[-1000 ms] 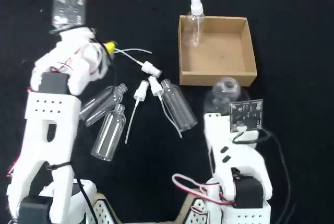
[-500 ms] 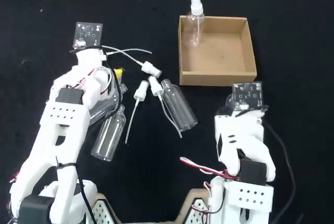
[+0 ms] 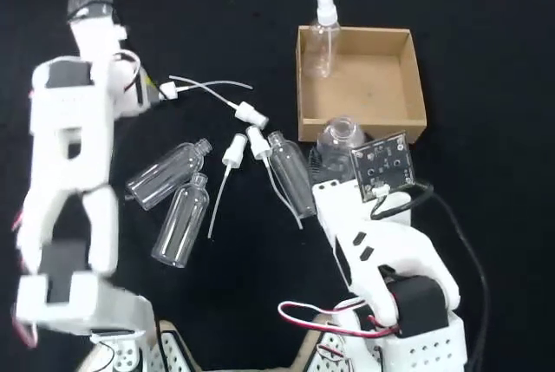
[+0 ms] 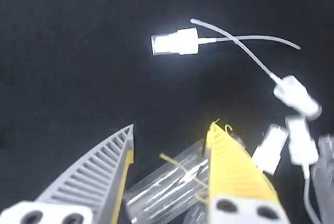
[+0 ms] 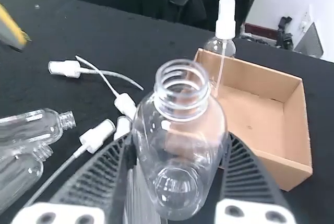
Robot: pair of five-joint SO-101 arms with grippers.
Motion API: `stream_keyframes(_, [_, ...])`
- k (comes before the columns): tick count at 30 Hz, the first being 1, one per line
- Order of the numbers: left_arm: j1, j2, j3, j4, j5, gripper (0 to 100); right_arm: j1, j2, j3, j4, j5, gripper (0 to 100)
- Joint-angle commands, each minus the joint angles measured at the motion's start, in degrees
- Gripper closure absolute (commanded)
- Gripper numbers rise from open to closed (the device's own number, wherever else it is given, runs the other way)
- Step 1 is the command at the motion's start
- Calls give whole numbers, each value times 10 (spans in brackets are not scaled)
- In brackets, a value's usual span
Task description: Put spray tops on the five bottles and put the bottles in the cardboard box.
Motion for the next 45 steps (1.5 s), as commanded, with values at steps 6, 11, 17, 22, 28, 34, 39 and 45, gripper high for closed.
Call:
stream_keyframes(6, [-7, 268, -276, 15, 250, 782, -12, -1, 90, -64, -4, 825])
stream_keyframes(11, [-9, 343, -346, 16, 349, 782, -10, -1, 96, -64, -2, 825])
stream_keyframes(17, [0, 396, -395, 26, 405, 781, -10, -1, 98, -64, -1, 825])
stream_keyframes(22, [5, 433, -428, 62, 440, 781, -10, -1, 98, -61, 0, 825])
stream_keyframes(28, [5, 497, -474, 74, 449, 703, -9, -1, 99, -60, 0, 825])
stream_keyframes(34, [2, 542, -545, 87, 455, 705, -9, -1, 99, -60, 0, 825])
stream_keyframes(39, [4, 554, -588, 95, 457, 707, -9, -1, 99, -60, 1, 825])
stream_keyframes(45, [5, 555, -669, 134, 504, 705, -9, -1, 100, -60, 1, 825])
